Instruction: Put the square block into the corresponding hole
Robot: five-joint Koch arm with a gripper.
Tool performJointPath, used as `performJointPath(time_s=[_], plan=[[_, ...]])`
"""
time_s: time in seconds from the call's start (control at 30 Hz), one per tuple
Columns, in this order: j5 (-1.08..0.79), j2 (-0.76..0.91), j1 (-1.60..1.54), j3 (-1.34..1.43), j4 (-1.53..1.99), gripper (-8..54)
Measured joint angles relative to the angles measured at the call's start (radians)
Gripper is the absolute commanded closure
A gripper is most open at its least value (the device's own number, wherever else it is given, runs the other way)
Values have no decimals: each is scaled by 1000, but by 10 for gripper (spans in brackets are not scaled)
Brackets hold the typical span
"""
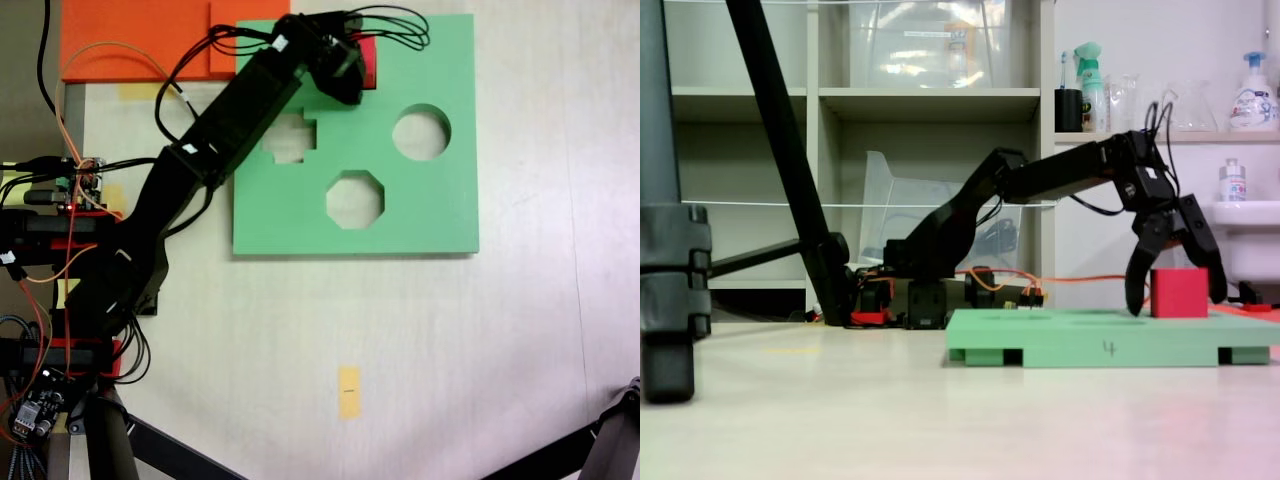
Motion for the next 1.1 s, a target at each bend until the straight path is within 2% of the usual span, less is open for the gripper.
performJointPath(time_s=[0.17,0.33,0.47,0.63,0.8,0.93,1.1], plan=[[-14,28,0,2,26,-65],[-184,302,12,2,202,-65],[-301,460,34,0,302,-65],[-781,615,130,15,371,-62],[-1206,742,275,186,385,-54],[-1583,747,468,324,377,-25],[-1885,746,620,589,140,-25]])
